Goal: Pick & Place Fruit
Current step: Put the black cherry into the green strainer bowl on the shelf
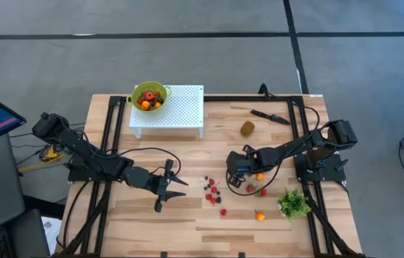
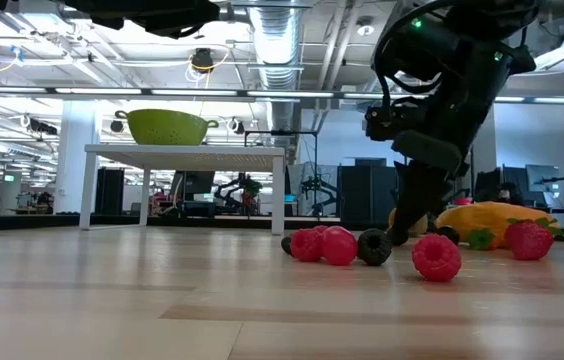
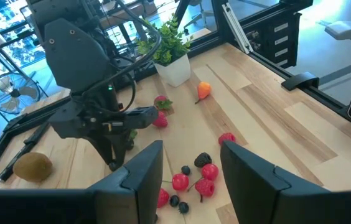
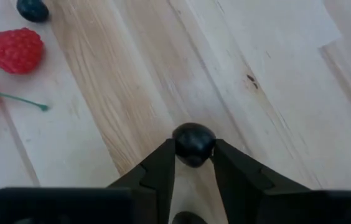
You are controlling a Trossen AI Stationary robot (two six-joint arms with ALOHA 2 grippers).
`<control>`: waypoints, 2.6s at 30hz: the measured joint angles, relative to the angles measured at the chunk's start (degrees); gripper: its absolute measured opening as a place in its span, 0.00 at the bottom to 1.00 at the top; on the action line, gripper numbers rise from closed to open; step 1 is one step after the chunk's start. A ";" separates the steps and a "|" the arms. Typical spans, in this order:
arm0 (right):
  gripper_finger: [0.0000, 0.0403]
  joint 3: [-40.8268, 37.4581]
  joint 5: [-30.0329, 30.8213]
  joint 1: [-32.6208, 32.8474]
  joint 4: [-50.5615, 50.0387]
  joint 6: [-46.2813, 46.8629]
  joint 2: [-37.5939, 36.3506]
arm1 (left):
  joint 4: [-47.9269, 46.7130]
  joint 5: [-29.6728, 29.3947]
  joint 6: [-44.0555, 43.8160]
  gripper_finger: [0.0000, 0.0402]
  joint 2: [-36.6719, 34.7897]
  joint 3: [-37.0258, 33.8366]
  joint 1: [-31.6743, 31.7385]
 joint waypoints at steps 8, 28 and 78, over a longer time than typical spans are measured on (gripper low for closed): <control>0.30 0.00 0.12 -0.02 0.25 0.24 0.20 | 0.00 0.00 0.00 0.38 0.00 0.00 0.01; 0.25 -0.13 -1.31 0.11 3.55 -1.54 3.04 | 0.00 0.02 -0.02 0.38 0.00 0.00 0.02; 0.26 4.07 -13.31 3.46 46.90 -10.24 -1.40 | 13.30 -15.76 45.55 0.41 7.41 0.04 1.29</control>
